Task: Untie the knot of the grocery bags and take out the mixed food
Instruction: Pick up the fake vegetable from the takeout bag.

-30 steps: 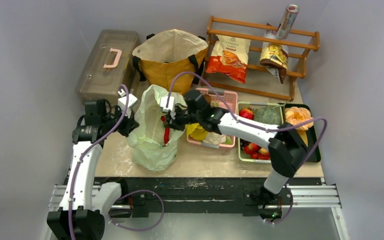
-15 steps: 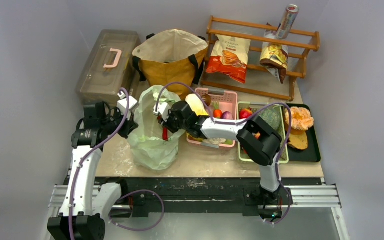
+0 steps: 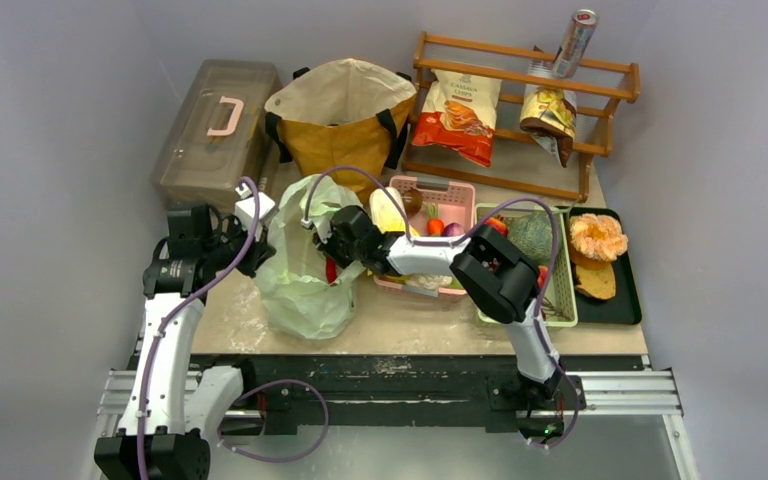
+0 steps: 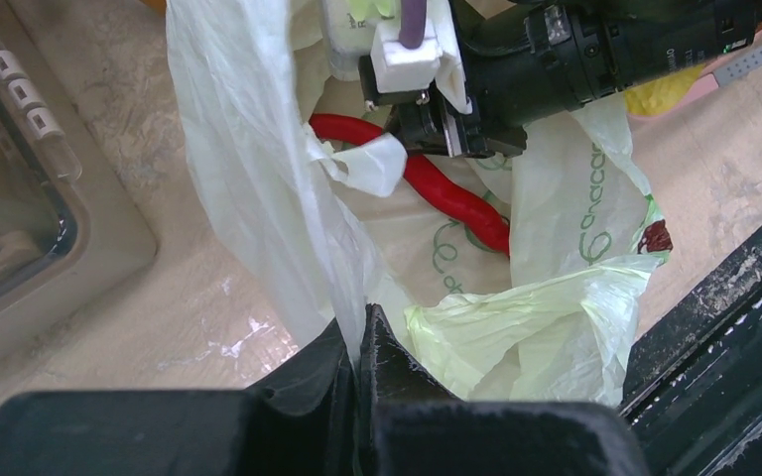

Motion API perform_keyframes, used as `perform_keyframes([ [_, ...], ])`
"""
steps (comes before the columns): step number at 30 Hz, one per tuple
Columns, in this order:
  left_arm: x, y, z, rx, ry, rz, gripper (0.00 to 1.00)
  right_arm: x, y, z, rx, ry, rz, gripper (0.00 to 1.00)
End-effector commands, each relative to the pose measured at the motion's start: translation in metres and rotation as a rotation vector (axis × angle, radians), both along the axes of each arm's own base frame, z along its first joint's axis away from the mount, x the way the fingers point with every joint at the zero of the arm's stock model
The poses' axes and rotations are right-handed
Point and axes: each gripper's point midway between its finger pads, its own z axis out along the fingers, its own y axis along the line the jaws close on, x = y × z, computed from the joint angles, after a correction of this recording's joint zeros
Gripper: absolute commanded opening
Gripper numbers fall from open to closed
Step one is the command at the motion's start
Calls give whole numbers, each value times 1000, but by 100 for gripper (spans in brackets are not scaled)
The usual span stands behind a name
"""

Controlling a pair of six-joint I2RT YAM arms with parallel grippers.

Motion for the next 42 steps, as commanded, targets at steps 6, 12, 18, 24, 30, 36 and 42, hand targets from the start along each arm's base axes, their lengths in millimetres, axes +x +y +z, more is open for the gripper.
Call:
perform_keyframes([
  [6, 8, 0, 3, 4, -16, -4, 0, -16, 15, 78, 133, 26, 67, 0],
  [12, 14, 3, 3, 13, -10, 17, 0, -35, 9, 114, 148, 63, 126, 0],
  [18, 14, 4, -1, 13, -3, 19, 0, -62, -6, 135, 166, 81, 202, 0],
  [24, 14, 2, -2, -5, -25, 27, 0, -21, -7, 120, 138, 3, 7, 9],
  [30, 15, 1, 1, -10, -28, 24, 0, 3, 8, 66, 64, 11, -57, 28],
  [36, 15, 1, 4, -5, -34, 15, 0, 18, 11, 28, 22, -22, -99, 57],
  [42, 14, 2, 1, 2, -28, 19, 0, 14, 1, -20, -122, -28, -104, 40],
])
